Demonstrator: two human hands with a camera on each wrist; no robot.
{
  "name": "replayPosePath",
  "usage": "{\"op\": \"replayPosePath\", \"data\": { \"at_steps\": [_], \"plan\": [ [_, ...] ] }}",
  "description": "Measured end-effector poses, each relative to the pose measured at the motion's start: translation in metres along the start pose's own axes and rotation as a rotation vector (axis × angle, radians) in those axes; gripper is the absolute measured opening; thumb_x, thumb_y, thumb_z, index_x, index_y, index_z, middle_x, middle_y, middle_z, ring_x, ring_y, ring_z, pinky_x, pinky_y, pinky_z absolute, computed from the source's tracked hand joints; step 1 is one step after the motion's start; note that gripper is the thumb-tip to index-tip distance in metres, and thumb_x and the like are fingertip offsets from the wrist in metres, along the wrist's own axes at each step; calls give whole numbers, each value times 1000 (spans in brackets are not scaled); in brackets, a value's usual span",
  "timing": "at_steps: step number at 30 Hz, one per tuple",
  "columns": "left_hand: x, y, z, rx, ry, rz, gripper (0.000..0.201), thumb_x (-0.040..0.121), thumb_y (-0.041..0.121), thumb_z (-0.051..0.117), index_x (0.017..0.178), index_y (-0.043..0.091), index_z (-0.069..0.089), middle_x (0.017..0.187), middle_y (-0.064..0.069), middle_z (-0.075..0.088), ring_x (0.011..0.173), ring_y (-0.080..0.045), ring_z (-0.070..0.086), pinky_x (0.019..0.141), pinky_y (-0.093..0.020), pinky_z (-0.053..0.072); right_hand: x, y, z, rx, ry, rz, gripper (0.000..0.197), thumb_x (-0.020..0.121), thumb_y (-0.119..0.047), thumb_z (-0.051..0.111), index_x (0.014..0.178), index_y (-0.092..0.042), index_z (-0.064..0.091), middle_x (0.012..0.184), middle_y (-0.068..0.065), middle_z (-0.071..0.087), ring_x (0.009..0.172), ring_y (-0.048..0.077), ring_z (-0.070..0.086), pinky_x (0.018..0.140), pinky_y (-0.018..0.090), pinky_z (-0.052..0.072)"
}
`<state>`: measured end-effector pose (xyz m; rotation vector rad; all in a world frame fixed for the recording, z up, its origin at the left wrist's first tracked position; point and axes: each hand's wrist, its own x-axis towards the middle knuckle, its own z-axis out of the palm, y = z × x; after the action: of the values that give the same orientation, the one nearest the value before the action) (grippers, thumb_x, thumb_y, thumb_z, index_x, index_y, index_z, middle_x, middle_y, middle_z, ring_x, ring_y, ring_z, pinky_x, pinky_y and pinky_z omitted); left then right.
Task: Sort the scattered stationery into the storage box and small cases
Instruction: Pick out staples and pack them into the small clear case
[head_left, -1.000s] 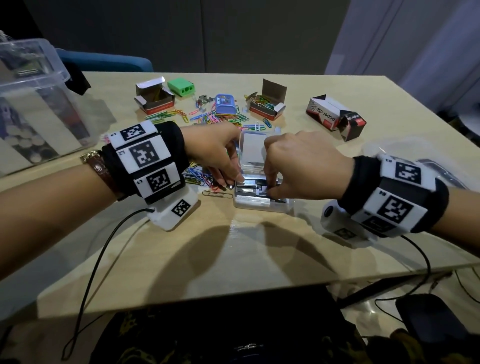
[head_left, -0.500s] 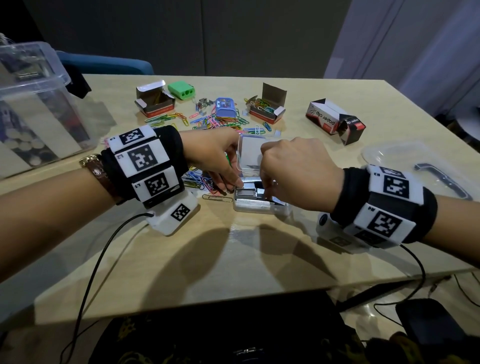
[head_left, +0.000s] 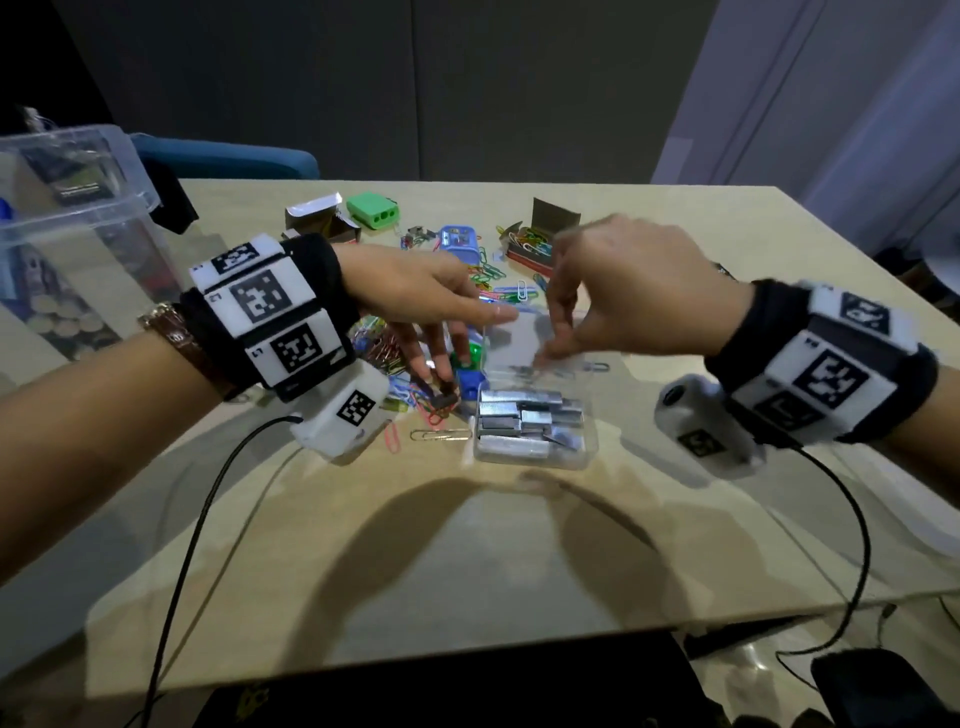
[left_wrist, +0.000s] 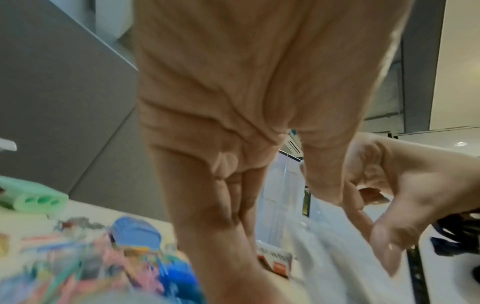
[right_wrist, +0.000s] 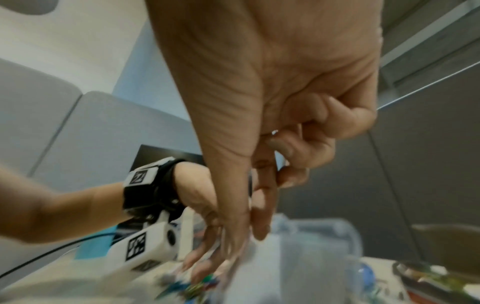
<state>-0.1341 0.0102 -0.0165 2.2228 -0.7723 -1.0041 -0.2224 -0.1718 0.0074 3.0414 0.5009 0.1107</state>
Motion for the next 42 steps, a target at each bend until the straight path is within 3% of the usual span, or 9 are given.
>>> {"op": "replayPosePath", "data": {
  "at_steps": [5, 9, 14, 17, 22, 26, 30, 38, 42],
  "plan": [
    [18, -9, -39, 104, 165, 14, 29, 94, 36, 53, 95, 7, 58, 90, -16, 67, 74, -25, 68, 60, -33, 60, 43, 54, 6, 69, 132, 166, 30, 82, -50, 70, 79, -20, 73, 81, 2, 66, 74, 24, 59, 57, 30, 39],
    [55, -20, -61, 315, 346, 4, 19, 95, 16, 60, 109, 4, 65, 95, -15, 67, 77, -23, 64, 58, -29, 59, 75, 86, 29, 199, -158, 255, 28, 82, -41, 74, 94, -16, 75, 83, 3, 73, 71, 16, 66, 61, 27, 49],
    [99, -5, -76, 611, 522, 49, 30, 90, 19, 68, 117, 6, 66, 115, -12, 67, 102, -26, 63, 86, -29, 45, 100, 92, 53, 426, -346, 361, 38, 76, -38, 79, 94, -6, 69, 84, 5, 73, 75, 14, 70, 57, 23, 54],
    [123, 3, -79, 655, 499, 7, 39, 85, 26, 73, 117, 5, 66, 116, -11, 67, 104, -26, 62, 90, -32, 46, 109, 90, 58, 441, -378, 368, 34, 76, -28, 81, 93, -1, 68, 85, 9, 73, 77, 19, 72, 63, 27, 58],
    [155, 8, -80, 650, 394, -106, 47, 72, 39, 82, 100, 3, 70, 96, -12, 70, 82, -23, 60, 77, -34, 50, 109, 89, 58, 369, -419, 273, 14, 75, -9, 81, 86, -9, 72, 79, 3, 69, 68, 14, 65, 54, 21, 54],
    [165, 5, -80, 595, 382, -141, 39, 72, 35, 84, 92, 6, 67, 87, -7, 65, 81, -23, 58, 73, -33, 48, 107, 97, 57, 358, -440, 255, 28, 72, -13, 84, 95, -14, 68, 83, 1, 66, 75, 18, 64, 56, 23, 55],
    [165, 3, -81, 571, 376, -127, 26, 75, 26, 82, 88, 9, 67, 86, -6, 65, 80, -23, 58, 75, -32, 47, 105, 110, 52, 389, -463, 212, 14, 75, -16, 81, 88, -15, 74, 82, -2, 70, 76, 11, 62, 53, 18, 48],
    [158, 4, -77, 668, 386, -77, 19, 80, 14, 77, 95, 2, 74, 84, -7, 66, 66, -15, 57, 62, -25, 48, 109, 91, 58, 385, -388, -75, 25, 81, -17, 76, 102, -27, 68, 75, -4, 68, 56, -3, 58, 54, 20, 50],
    [152, 3, -78, 716, 346, -123, 25, 80, 16, 77, 101, 4, 73, 87, -7, 65, 78, -16, 57, 66, -27, 43, 115, 81, 61, 328, -418, -79, 10, 84, -19, 73, 93, -22, 69, 73, -6, 67, 67, 9, 61, 64, 31, 56]
  ]
}}
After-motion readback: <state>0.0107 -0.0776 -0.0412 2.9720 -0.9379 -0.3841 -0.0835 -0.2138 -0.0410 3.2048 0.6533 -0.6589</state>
